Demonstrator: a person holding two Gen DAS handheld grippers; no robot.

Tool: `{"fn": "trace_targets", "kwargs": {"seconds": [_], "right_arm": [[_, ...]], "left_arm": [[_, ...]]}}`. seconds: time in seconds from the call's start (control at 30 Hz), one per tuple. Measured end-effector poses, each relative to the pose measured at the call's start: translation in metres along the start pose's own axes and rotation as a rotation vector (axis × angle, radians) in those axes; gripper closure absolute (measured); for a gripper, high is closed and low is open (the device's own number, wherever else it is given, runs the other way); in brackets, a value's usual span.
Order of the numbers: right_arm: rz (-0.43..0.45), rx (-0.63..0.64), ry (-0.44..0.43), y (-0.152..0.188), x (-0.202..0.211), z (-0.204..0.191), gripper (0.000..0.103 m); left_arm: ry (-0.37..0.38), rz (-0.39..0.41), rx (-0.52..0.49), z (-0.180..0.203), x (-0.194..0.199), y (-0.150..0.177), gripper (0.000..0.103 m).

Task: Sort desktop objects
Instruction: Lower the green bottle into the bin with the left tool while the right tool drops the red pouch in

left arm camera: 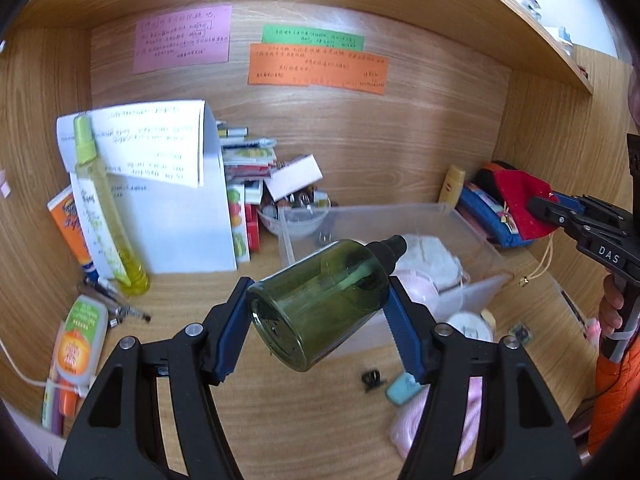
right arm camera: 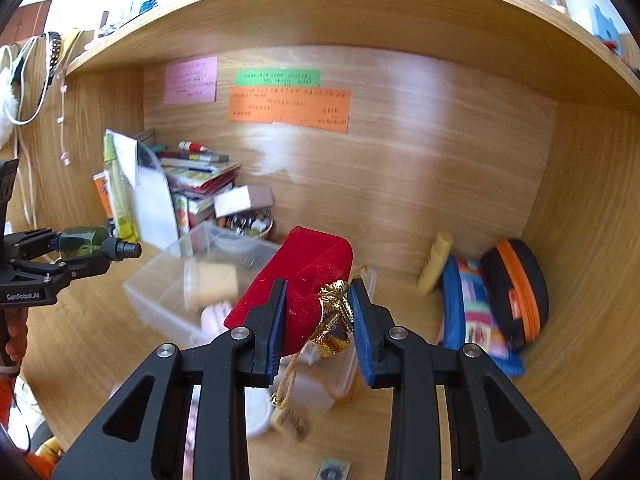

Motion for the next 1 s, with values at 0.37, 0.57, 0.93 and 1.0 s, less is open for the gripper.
{"fn": "trace_targets", "kwargs": {"seconds": [0.37, 0.57, 0.93, 1.0], "right_arm": [[0.0, 0.01, -0.035, -0.029, -0.044, -0.002, 0.076], [-0.069, -0.022, -0.054, -0.014, -0.08, -0.005, 0.076], [-0.241, -0.123, -0.087, 0.032, -0.132, 0.003, 0.076], [-0.255, -0.124, -0.085, 0.035, -0.135, 0.003, 0.075]], "left_arm": [[-0.001, 0.02, 0.055, 0.001, -0.031, -0.041, 0.039], [-0.027, -0.046, 0.054, 0.01, -0.068, -0.039, 0.039], [-0.041, -0.123, 0.006, 0.023, -0.116, -0.039, 0.039], [-0.044, -0.141, -0.001, 0.025, -0.123, -0.036, 0.039]]}}
Point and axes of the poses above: each gripper's, at about its wrist camera, not at the fingertips, and x roughly against the way its jaws point, z to its right, y to its underside, the point moved 7 cm from there along -x, roughly the way its jaws point, and after that the axes turned 8 degrees about -y, right-handed, at the moved point
